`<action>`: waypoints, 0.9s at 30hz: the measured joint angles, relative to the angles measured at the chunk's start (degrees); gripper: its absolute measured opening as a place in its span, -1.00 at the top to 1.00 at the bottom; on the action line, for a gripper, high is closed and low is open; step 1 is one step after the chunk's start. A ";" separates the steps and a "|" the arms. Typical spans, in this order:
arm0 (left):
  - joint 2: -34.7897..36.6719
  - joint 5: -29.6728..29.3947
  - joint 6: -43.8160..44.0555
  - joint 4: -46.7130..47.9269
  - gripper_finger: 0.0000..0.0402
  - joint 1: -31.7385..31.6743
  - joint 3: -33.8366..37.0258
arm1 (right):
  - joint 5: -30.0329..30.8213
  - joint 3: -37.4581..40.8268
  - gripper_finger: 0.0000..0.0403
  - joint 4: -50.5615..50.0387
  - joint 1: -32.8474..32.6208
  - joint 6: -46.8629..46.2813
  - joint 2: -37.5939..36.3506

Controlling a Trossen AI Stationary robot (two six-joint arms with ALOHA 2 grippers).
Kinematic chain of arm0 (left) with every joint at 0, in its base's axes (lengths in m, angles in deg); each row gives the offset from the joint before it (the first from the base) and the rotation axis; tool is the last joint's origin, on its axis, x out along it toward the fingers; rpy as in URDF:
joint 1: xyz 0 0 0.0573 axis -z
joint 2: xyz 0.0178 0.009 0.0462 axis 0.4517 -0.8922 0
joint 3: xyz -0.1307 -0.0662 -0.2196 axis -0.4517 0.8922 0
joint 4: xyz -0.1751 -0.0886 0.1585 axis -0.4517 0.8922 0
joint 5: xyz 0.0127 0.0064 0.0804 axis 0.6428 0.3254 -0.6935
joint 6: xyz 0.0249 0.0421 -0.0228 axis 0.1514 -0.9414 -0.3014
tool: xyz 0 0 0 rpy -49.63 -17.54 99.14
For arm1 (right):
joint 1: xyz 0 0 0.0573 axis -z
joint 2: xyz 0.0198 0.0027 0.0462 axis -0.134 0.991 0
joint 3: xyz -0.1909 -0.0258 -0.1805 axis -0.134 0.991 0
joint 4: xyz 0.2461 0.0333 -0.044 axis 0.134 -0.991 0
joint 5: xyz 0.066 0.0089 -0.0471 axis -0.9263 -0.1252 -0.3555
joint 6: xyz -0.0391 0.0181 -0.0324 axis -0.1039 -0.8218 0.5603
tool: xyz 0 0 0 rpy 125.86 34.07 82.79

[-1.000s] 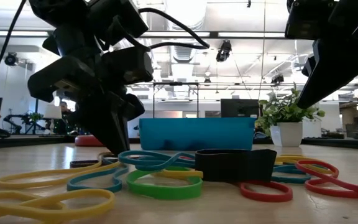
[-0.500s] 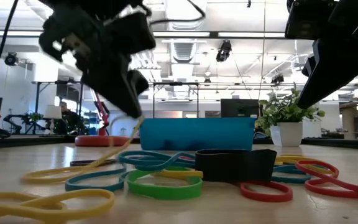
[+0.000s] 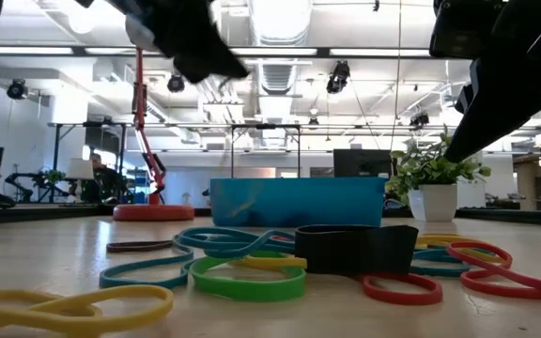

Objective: Pick and place rubber bands into bin
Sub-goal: Put the yellow rubber band into the blue bin

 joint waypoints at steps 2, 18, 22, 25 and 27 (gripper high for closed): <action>1.02 -0.86 -1.93 0.30 1.00 -1.07 -1.25 | 0.02 0.00 0.66 0.05 0.00 0.00 0.00; -3.18 -1.83 -11.27 -1.91 1.00 -23.41 -5.43 | 7.31 0.00 0.66 0.58 0.15 -9.78 0.00; -6.70 0.43 -12.14 -2.09 1.00 -27.39 -5.43 | 9.47 0.00 0.66 0.66 0.15 -13.77 0.02; -8.85 1.06 -12.12 -1.59 1.00 -28.39 -5.43 | 9.74 0.00 0.66 1.22 0.15 -15.94 0.02; -9.79 3.01 -12.60 -1.50 0.99 -28.42 -5.43 | 10.34 0.00 0.66 1.68 0.15 -16.89 0.02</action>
